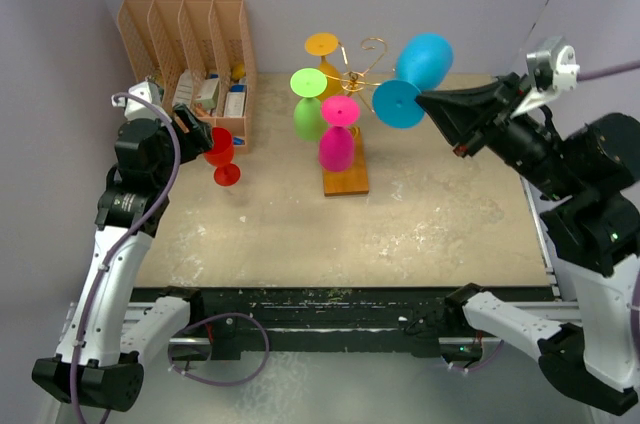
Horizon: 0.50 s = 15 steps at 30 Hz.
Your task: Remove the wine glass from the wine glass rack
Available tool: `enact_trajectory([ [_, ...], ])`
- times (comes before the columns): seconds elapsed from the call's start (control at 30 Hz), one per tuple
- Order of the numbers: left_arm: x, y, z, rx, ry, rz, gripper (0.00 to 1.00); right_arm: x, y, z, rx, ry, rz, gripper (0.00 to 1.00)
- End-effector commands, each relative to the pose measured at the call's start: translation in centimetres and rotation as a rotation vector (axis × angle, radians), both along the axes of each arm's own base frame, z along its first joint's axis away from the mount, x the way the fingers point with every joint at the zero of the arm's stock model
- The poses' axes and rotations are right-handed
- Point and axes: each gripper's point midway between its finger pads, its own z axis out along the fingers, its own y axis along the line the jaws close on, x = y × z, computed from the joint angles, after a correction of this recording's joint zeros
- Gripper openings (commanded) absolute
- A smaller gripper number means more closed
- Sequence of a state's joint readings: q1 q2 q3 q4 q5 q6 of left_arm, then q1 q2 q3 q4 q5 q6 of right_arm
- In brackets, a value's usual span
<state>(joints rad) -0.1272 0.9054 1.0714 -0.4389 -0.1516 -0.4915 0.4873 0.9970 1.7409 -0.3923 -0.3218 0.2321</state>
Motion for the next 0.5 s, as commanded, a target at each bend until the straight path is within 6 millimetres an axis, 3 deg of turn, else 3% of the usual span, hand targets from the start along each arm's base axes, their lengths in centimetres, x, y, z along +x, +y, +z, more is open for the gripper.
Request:
enact_trajectory([
  [0.0,-2.0,-2.2,5.5,-0.086,-0.114,-0.111,0.73,-0.8,0.4,-1.2,-0.081,-0.032,0.005,0.00],
  [0.27,-7.1,-2.1,7.9,-0.097,-0.141,-0.144,0.73,-2.0,3.5,-4.4,-0.192,-0.015,0.102,0.00],
  [0.47,-9.0,-3.8,7.5,-0.120,-0.086,-0.249,0.79,-2.5,6.4,-6.5,-0.300,-0.013,0.102,0.00],
])
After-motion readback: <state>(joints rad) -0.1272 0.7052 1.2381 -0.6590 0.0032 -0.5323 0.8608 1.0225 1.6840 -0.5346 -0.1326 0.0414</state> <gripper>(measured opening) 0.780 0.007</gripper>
